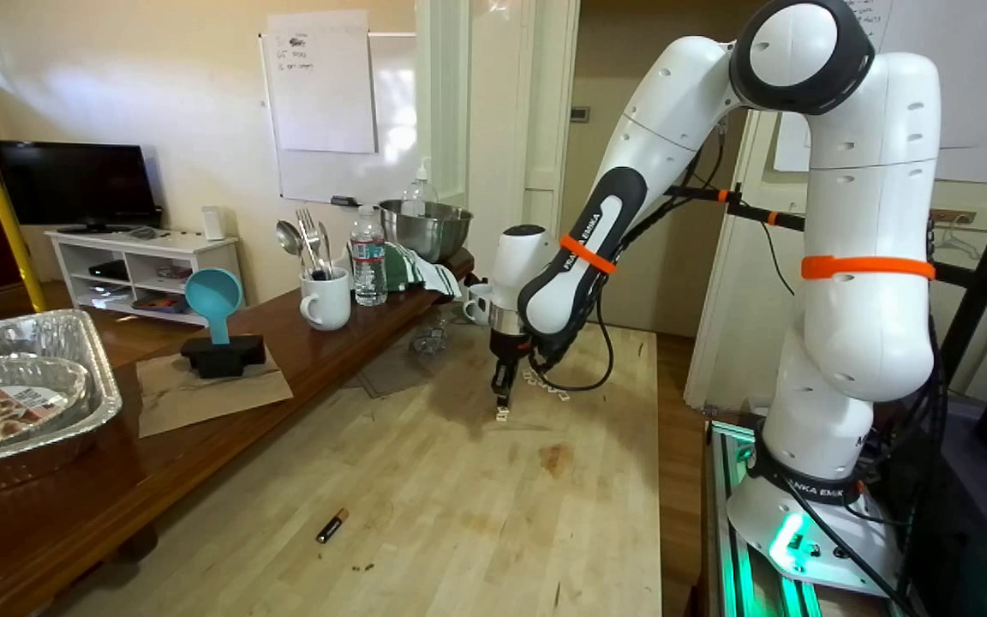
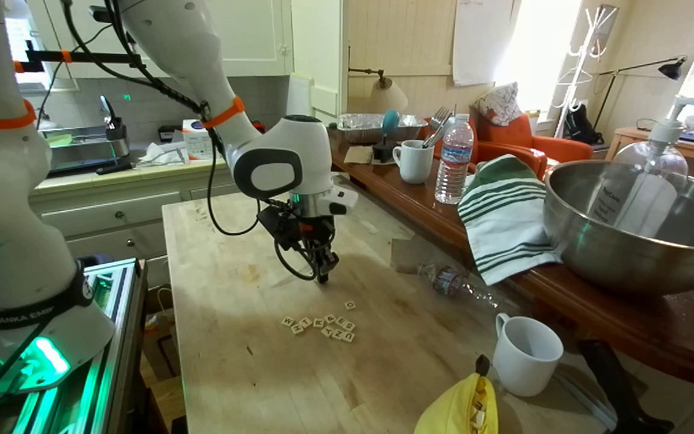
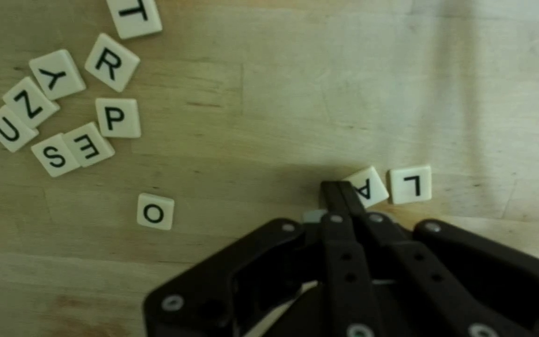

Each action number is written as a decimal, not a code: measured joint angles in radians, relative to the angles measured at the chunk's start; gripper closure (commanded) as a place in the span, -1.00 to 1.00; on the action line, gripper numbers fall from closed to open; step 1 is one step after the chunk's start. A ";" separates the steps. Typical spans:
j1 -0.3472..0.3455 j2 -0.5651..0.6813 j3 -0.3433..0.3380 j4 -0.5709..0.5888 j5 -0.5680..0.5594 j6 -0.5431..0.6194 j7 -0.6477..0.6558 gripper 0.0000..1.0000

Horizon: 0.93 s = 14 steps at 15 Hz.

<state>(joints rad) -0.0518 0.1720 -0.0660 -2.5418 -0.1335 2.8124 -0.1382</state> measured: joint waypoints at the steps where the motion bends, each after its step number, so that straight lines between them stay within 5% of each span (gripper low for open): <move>1: 0.000 0.000 0.000 0.000 0.000 0.000 0.002 1.00; 14: 0.000 0.000 -0.001 0.000 0.031 -0.002 0.089 1.00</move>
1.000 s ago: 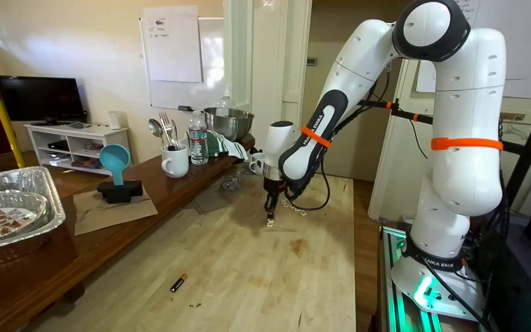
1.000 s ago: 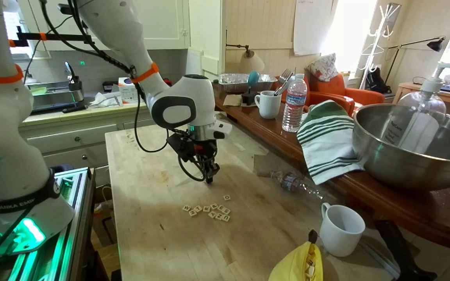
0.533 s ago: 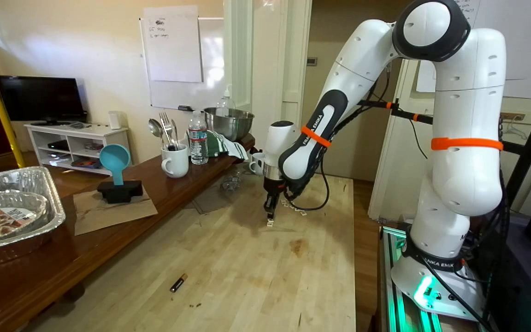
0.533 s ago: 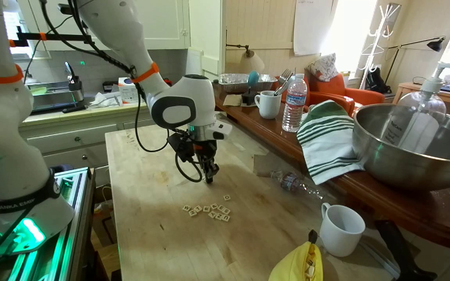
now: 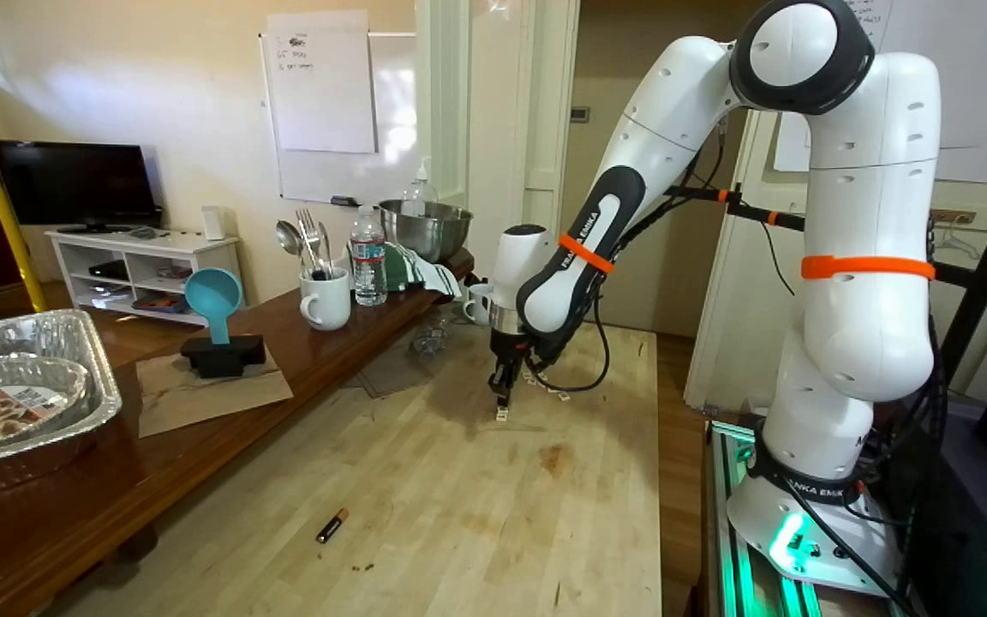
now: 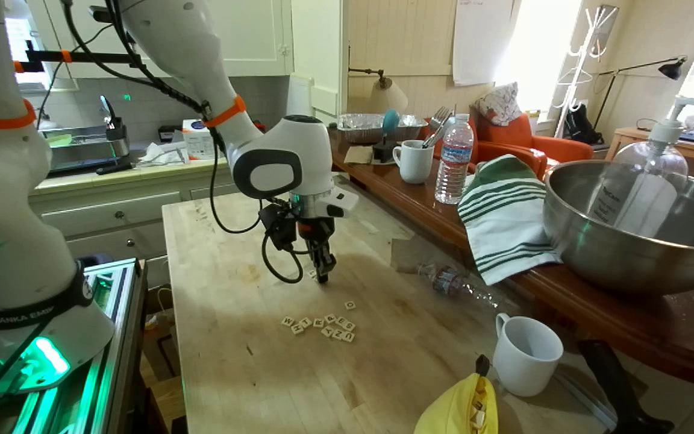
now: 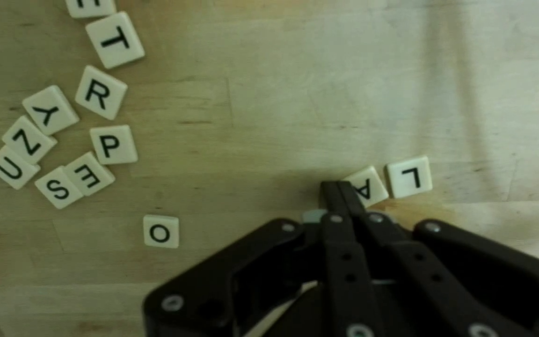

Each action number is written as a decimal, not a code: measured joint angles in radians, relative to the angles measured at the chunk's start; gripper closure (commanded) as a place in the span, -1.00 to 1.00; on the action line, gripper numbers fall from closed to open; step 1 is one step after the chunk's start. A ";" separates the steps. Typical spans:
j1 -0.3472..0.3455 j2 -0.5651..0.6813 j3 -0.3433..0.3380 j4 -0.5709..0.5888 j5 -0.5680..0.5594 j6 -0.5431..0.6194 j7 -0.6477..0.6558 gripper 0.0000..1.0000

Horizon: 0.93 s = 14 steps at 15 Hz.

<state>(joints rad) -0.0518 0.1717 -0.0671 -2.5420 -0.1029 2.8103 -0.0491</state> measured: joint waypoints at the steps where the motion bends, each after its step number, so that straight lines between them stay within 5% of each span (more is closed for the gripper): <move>1: 0.000 0.000 0.000 0.000 0.002 -0.001 0.005 1.00; 14: 0.003 -0.010 0.001 0.000 0.035 -0.051 0.086 1.00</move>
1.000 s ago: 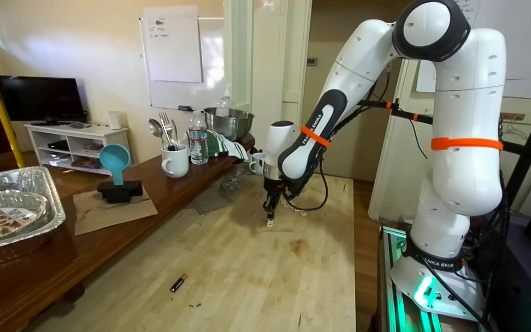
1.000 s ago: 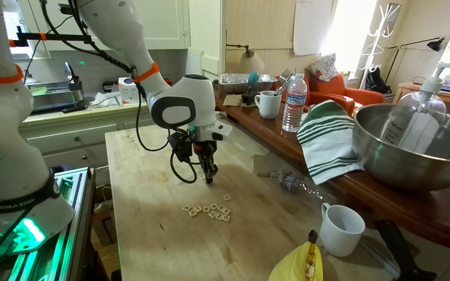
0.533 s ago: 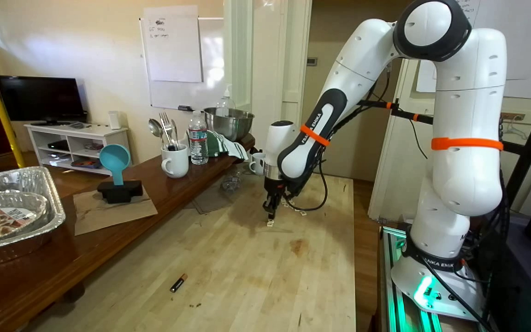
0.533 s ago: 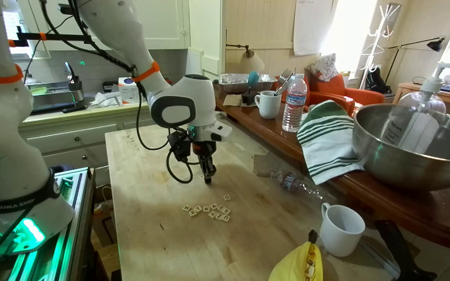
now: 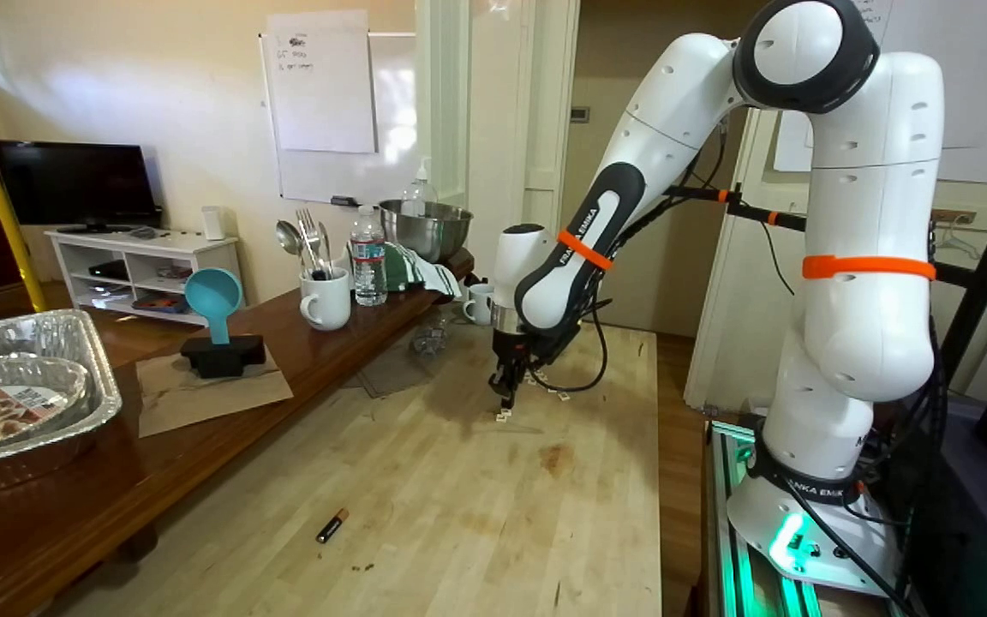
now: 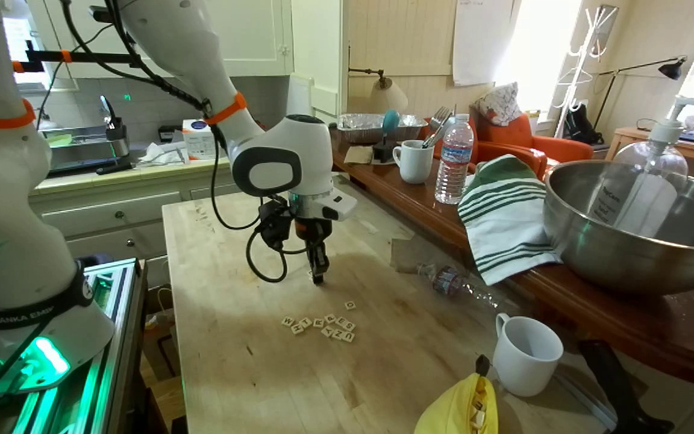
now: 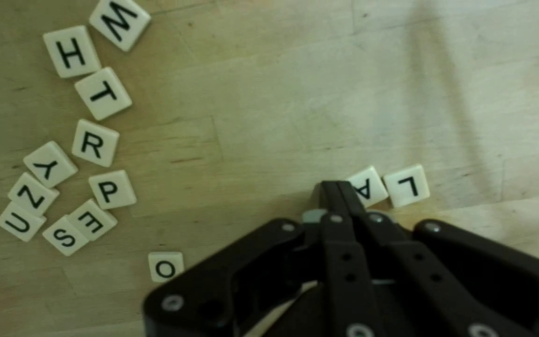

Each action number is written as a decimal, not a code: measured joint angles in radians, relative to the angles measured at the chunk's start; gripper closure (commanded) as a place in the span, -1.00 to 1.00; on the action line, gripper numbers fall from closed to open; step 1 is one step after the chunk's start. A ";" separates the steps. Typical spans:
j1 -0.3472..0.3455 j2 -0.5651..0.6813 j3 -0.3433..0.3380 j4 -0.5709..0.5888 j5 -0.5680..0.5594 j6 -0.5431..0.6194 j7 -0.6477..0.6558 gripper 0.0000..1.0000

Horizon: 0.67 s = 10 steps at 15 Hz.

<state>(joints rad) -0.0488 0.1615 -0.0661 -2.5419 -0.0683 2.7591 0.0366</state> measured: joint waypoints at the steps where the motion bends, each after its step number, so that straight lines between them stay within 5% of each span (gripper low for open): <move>1: 0.000 0.000 0.000 0.000 0.000 0.000 0.012 1.00; 10: 0.002 0.002 0.000 0.003 0.018 0.000 0.091 1.00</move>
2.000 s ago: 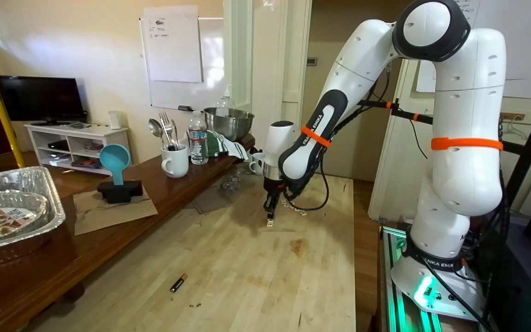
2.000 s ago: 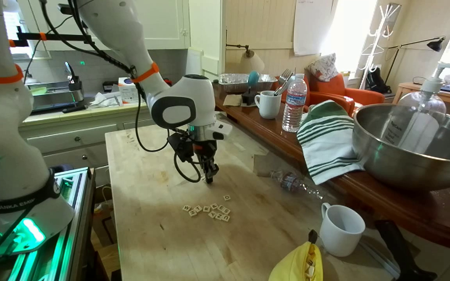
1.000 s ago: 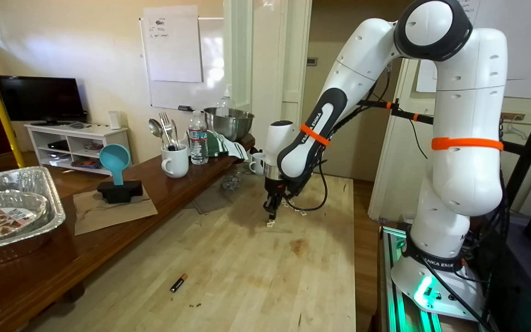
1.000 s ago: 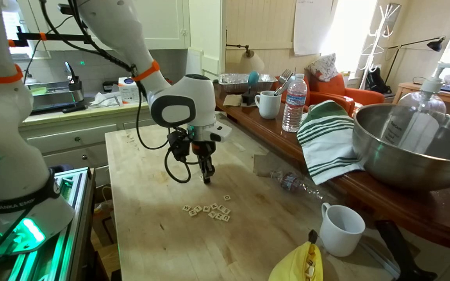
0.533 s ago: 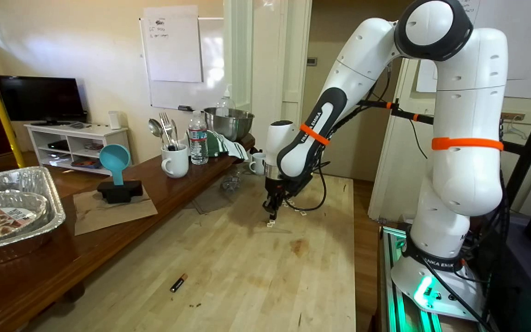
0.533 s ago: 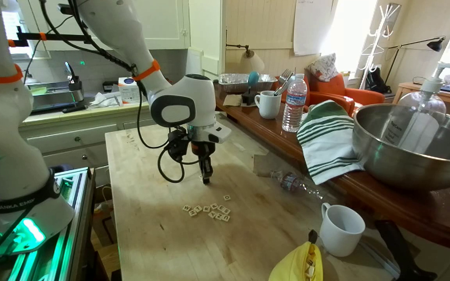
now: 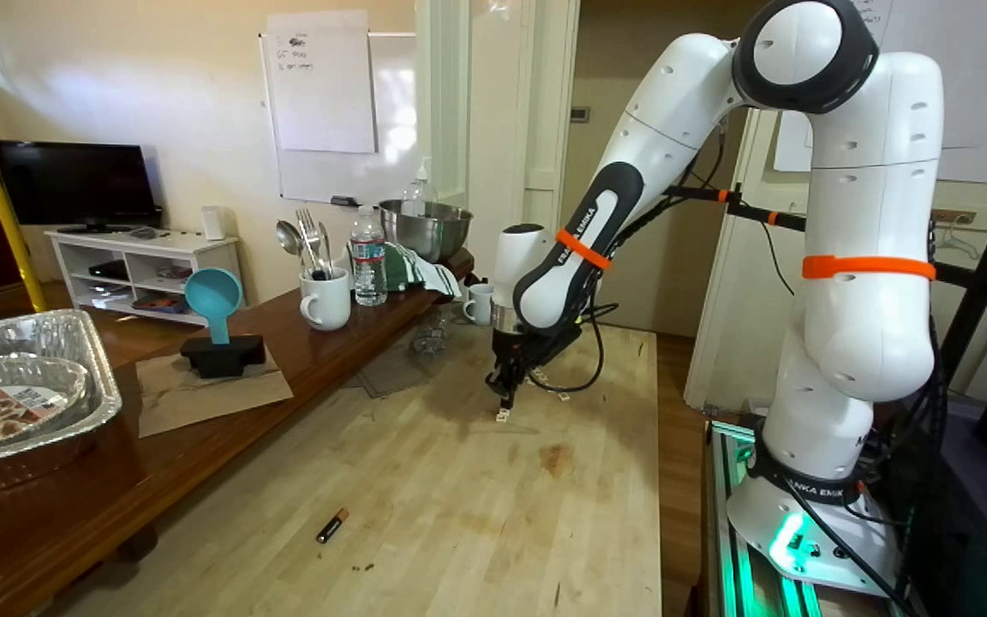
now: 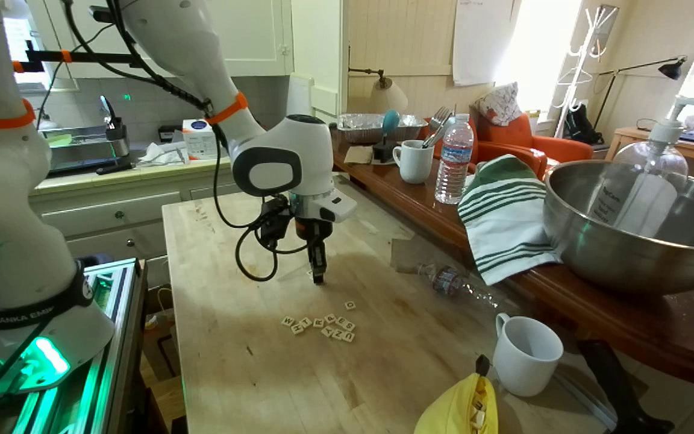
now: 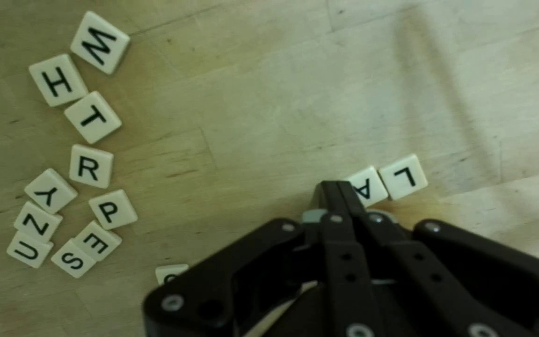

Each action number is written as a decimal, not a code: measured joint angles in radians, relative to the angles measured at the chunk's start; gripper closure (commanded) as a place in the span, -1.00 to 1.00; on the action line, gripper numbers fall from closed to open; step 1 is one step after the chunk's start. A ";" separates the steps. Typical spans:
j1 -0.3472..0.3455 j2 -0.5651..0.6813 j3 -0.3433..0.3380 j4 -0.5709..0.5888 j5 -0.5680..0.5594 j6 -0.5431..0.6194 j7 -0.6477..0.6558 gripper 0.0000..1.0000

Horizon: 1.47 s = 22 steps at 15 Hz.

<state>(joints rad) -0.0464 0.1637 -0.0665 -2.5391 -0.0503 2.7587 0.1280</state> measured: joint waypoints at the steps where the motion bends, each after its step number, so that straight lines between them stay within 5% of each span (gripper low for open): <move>1: 0.001 0.001 0.000 0.001 0.000 0.000 0.007 1.00; 22: -0.002 -0.047 -0.009 -0.001 0.000 -0.011 0.001 1.00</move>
<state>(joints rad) -0.0484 0.1166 -0.0759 -2.5397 -0.0502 2.7477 0.1291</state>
